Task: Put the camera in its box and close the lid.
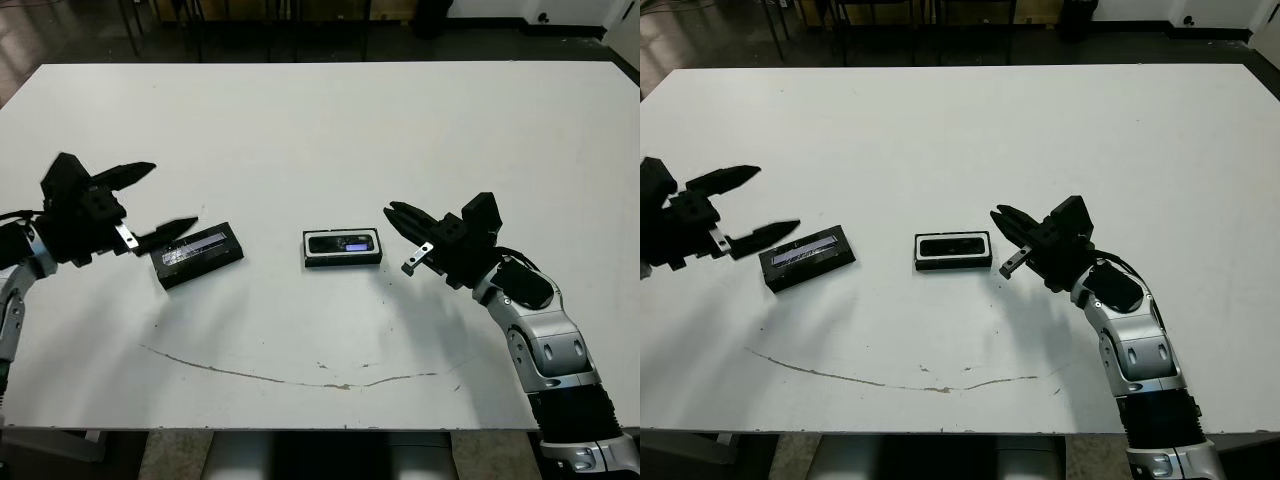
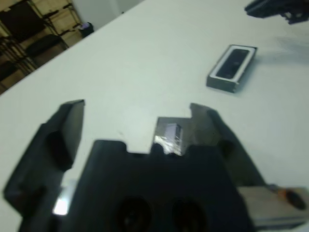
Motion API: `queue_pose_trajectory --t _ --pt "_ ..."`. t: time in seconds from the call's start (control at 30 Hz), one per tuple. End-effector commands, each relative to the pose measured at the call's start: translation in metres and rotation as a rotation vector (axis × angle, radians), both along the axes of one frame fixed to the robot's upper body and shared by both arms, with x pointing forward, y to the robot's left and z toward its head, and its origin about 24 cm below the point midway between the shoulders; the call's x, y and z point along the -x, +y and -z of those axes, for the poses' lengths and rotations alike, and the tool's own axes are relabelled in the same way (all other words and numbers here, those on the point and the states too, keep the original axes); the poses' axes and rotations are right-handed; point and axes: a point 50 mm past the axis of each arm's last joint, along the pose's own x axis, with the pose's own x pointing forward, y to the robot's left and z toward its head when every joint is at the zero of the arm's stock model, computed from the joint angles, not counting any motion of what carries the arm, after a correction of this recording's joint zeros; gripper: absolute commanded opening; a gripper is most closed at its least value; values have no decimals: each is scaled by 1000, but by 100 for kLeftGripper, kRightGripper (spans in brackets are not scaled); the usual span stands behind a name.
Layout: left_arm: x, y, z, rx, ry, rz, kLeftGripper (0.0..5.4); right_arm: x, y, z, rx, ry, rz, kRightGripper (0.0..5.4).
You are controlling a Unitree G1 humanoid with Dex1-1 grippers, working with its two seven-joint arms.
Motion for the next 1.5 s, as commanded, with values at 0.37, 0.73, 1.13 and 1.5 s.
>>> queue_pose_trajectory --t 0.37,0.73,1.13,1.5 --pt "-2 8 25 -122 214 94 536 3 -4 9 8 31 4 0" --pt "-8 16 41 -170 298 70 536 3 -3 9 1 37 7 0" --pt "-7 13 56 -163 366 99 536 3 -3 9 -2 39 10 0" --pt "1 13 70 -50 409 29 404 3 -4 10 0 38 3 0"
